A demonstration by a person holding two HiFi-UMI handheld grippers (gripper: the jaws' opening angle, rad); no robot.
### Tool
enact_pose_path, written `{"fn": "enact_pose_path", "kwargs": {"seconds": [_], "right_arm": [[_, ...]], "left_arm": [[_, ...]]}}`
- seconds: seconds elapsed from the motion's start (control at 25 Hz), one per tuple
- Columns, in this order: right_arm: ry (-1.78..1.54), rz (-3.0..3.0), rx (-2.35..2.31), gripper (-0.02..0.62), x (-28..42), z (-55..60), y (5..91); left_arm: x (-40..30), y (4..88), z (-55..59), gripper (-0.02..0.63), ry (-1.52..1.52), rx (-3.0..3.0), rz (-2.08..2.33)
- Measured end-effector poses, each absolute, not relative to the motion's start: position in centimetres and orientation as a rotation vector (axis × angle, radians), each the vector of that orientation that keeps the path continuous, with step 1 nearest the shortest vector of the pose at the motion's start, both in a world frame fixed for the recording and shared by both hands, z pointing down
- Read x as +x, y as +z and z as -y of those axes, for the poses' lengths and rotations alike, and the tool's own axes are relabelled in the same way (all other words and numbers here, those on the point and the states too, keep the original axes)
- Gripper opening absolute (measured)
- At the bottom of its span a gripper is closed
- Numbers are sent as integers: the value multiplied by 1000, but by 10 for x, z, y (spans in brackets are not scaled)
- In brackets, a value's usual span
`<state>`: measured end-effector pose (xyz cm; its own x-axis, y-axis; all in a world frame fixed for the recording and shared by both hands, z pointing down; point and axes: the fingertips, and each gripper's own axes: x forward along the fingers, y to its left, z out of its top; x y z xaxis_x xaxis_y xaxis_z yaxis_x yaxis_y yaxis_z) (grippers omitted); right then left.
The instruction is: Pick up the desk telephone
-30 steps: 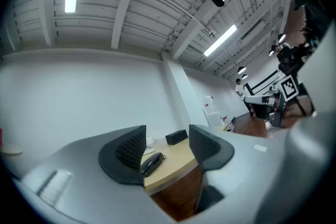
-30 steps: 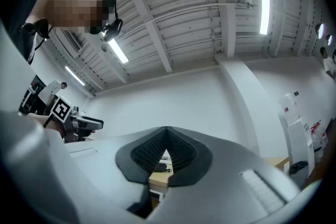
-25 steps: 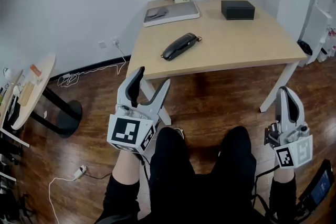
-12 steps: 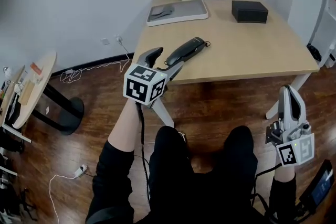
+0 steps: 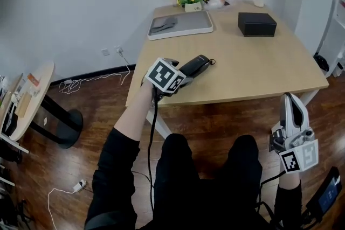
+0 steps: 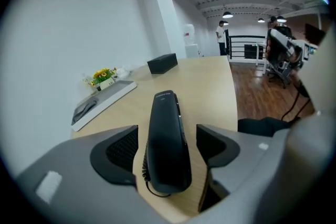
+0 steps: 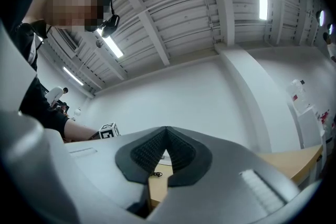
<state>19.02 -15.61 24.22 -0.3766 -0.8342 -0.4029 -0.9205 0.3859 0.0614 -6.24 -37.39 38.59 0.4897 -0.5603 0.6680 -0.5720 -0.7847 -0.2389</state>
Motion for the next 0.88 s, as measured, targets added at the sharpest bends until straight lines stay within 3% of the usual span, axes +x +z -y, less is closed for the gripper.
{"fn": "enact_pose_path", "kwargs": {"seconds": [0.2,0.28,0.36,0.88], "right_arm": [[374,-2328,-1565,0,201,178,248],[359,-2330,-1571,0,203,185,253],[343,-2335,-1574,0,202,189,259],[306,-2370,-1569,0,193,197,275]], "left_arm": [[-59,417,385,328,1400,2577,836],[-58,428,383,287,1452,2535,745],[-57,432,382,285,1467,2521,684],[-58,426,384,267,1274,2593,826]]}}
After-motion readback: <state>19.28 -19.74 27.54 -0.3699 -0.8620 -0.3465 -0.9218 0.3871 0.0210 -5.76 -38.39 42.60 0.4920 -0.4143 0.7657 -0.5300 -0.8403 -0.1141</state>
